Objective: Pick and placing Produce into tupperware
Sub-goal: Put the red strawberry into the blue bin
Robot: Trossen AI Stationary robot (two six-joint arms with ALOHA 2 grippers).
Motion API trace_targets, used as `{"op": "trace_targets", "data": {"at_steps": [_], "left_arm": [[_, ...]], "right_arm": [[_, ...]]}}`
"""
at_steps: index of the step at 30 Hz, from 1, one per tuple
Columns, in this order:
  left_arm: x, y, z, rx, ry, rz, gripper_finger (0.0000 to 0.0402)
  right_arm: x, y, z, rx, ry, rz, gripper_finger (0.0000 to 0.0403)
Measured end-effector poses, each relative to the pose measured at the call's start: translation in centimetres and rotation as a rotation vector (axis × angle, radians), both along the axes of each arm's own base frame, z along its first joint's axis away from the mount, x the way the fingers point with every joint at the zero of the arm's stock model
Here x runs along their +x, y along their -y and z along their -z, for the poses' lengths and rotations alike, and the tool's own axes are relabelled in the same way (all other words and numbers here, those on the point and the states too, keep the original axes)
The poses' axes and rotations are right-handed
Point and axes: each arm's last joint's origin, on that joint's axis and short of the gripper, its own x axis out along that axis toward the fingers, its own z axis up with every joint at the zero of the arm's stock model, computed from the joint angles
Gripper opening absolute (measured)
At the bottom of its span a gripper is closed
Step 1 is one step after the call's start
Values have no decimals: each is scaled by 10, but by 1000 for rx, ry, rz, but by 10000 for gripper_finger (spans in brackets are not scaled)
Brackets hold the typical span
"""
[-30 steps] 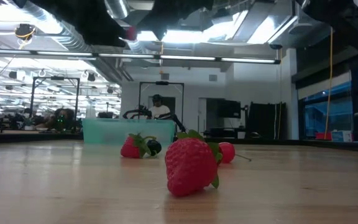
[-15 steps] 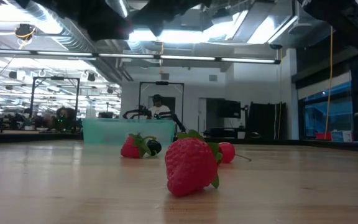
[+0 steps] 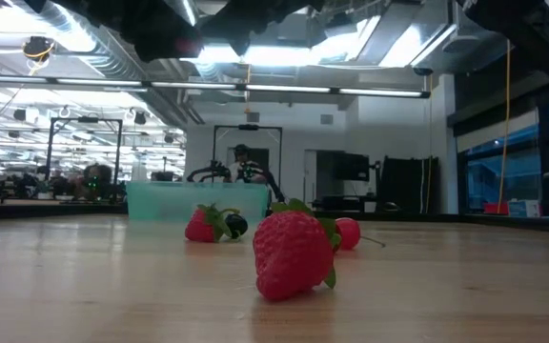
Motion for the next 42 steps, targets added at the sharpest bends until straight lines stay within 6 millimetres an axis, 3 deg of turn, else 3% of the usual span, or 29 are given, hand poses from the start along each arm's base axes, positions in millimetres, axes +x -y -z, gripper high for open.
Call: {"op": "trace_targets", "data": {"at_steps": [16,28,34,39,42], "left_arm": [[0,1,0,-8,2,25,124],[0,1,0,-15,4,22,138],[0,1,0,-16,3,22,126],[0,0,0,-14,3,12,134],[0,-1,0,-25,8,-21,140]], "right_arm": [[0,-1,0,5,-4,1,17],[0,-2,-2,18,-6,11,40],[-14,-2,-28,21,50,28,46],[-30,-4,-41,2,15,91,86],[-50,-5,-62,-48,0,212,111]]}}
